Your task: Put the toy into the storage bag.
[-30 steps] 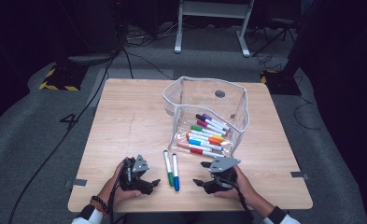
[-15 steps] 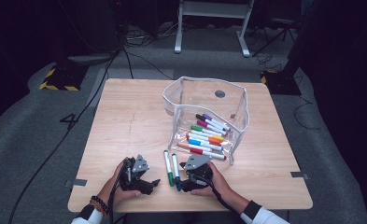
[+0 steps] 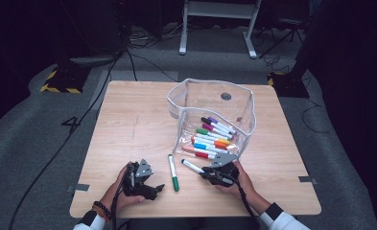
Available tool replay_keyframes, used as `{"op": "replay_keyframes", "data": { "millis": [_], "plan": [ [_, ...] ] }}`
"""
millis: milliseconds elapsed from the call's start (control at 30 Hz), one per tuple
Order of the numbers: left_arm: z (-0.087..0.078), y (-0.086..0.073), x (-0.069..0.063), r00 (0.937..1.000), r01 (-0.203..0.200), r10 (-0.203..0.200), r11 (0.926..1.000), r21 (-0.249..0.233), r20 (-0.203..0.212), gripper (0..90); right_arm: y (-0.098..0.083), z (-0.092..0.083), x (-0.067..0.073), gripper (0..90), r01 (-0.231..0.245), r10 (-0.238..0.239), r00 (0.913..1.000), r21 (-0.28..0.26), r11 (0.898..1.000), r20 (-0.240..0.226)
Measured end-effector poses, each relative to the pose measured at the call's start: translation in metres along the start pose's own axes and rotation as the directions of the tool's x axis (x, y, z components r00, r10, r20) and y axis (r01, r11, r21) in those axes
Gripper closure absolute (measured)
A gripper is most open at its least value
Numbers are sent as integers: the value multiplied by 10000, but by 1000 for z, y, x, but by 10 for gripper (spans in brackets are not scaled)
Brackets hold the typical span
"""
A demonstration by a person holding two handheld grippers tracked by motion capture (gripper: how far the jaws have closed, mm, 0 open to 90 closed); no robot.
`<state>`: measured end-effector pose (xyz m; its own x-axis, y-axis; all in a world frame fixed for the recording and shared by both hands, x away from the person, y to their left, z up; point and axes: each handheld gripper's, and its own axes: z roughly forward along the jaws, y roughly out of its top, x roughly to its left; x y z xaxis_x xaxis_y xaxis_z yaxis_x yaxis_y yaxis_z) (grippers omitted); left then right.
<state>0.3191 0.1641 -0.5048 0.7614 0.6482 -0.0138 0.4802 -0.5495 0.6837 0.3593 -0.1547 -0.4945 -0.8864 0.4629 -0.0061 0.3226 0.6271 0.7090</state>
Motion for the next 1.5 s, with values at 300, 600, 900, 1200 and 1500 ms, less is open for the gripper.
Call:
{"op": "replay_keyframes", "data": {
  "millis": [300, 600, 900, 1200, 1500],
  "plan": [
    [0, 0, 0, 10000, 2, -2, 10000, 2, 2, 101, 12, -71, -5, 745, 444, -512, 9970, -1135, 9925, -573],
    [0, 0, 0, 10000, 0, 0, 10000, 5, 8, 101, 59, -180, -17, 745, 1130, -1217, 9923, -2382, 9646, -220],
    [0, 0, 0, 10000, 4, -5, 10000, 12, 11, 101, 118, -200, -63, 744, 1615, -1449, 9851, -2091, 9645, 925],
    [0, 0, 0, 10000, 3, -3, 10000, 12, 15, 101, 137, -147, -116, 744, 791, -748, 9907, -336, 9963, 1133],
    [0, 0, 0, 10000, 2, -2, 10000, 12, 16, 101, 135, -123, -123, 626, 454, -526, 9919, 648, 9969, 1152]
  ]
}}
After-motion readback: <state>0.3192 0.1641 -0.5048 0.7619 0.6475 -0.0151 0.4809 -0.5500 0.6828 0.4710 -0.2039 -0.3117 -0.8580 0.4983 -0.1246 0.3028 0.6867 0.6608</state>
